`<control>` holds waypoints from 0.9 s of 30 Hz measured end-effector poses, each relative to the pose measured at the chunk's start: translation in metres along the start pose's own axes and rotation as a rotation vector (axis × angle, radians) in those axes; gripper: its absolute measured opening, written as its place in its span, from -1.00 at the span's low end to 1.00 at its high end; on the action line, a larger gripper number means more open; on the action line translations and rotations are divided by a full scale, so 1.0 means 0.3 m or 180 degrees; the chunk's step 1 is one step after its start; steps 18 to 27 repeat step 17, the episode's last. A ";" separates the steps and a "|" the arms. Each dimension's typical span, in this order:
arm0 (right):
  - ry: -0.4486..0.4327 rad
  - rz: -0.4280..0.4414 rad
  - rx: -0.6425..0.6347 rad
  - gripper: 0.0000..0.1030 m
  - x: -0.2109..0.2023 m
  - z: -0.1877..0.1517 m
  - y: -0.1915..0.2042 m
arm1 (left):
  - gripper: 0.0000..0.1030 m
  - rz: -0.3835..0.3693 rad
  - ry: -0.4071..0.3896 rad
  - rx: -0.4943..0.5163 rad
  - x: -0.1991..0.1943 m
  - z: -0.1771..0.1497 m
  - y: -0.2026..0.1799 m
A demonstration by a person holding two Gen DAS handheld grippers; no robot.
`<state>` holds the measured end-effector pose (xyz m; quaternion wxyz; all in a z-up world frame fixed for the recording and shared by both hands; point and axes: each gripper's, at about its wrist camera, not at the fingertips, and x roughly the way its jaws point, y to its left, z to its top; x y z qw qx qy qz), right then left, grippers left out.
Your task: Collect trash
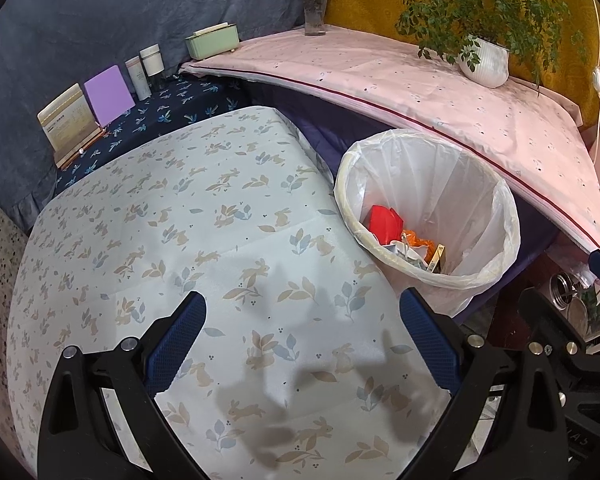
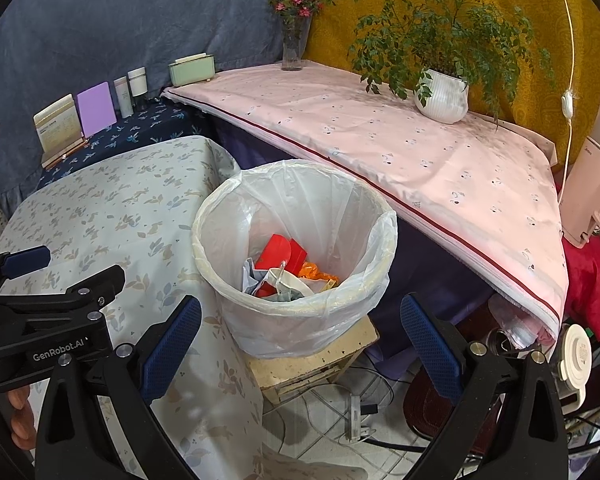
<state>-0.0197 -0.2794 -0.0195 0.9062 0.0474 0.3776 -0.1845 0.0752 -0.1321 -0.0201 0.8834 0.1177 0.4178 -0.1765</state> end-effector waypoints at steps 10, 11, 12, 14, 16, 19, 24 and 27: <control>0.0004 -0.0001 0.0006 0.87 0.000 -0.005 -0.002 | 0.81 -0.0006 -0.0016 0.0013 -0.001 -0.006 0.000; 0.0004 -0.0005 0.0009 0.87 0.000 -0.007 -0.002 | 0.81 -0.0006 -0.0013 0.0021 0.000 -0.006 0.000; 0.0004 -0.0009 0.0013 0.87 0.000 -0.009 -0.004 | 0.81 0.0000 -0.0008 0.0019 0.003 -0.008 0.003; 0.0001 -0.0017 0.0023 0.87 0.000 -0.013 -0.008 | 0.81 -0.0021 -0.0009 0.0011 0.007 -0.010 0.004; -0.0003 -0.0032 0.0032 0.87 -0.001 -0.015 -0.010 | 0.81 -0.0051 0.0005 0.0016 0.013 -0.009 -0.002; -0.0005 -0.0036 0.0038 0.87 0.001 -0.014 -0.011 | 0.81 -0.0067 0.0011 0.0014 0.015 -0.008 -0.001; -0.0005 -0.0036 0.0038 0.87 0.001 -0.014 -0.011 | 0.81 -0.0067 0.0011 0.0014 0.015 -0.008 -0.001; -0.0005 -0.0036 0.0038 0.87 0.001 -0.014 -0.011 | 0.81 -0.0067 0.0011 0.0014 0.015 -0.008 -0.001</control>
